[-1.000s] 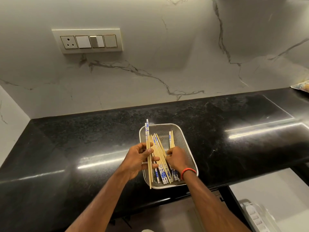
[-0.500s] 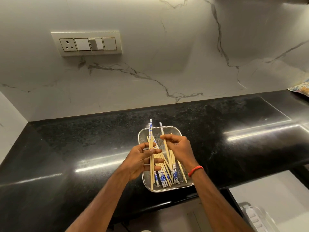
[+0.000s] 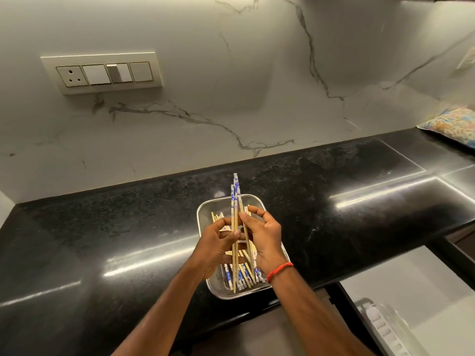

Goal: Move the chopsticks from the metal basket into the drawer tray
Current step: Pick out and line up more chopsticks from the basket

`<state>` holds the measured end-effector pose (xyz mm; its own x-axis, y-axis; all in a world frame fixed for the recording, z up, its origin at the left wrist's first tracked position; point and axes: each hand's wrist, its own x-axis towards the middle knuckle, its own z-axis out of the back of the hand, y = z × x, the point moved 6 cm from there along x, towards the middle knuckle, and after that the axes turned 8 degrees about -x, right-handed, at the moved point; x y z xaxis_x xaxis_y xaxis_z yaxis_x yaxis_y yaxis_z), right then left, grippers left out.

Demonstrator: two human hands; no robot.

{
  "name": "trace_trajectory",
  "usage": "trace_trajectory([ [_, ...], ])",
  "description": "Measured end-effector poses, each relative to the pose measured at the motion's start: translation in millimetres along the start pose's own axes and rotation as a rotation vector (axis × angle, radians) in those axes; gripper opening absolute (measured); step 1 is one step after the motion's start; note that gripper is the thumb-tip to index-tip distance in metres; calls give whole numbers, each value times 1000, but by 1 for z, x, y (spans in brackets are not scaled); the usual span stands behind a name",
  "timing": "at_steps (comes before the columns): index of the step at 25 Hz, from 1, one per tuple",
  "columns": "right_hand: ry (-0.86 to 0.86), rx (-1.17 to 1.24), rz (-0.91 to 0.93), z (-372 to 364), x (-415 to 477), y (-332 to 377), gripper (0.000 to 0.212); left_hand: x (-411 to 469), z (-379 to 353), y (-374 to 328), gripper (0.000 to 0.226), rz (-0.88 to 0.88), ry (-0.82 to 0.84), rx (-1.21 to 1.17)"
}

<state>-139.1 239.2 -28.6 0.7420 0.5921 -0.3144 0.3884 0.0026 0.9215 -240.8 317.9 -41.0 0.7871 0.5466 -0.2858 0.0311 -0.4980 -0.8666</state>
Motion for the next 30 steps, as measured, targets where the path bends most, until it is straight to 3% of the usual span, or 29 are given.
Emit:
trace_trajectory([
  [4,-122,50,30,14,-6,-8,20,4,-20,8,21,-23,23,27],
  [9,-51,-9,26,37,-6,8,24,4,-44,19,22,4,95,28],
  [17,-158,-144,127,93,-20,33,8,5,-90,37,22,73,247,99],
  [23,-250,-206,152,139,-37,34,21,3,-132,54,23,86,336,136],
  [30,-213,-281,177,198,-52,38,22,1,-182,75,23,99,342,213],
])
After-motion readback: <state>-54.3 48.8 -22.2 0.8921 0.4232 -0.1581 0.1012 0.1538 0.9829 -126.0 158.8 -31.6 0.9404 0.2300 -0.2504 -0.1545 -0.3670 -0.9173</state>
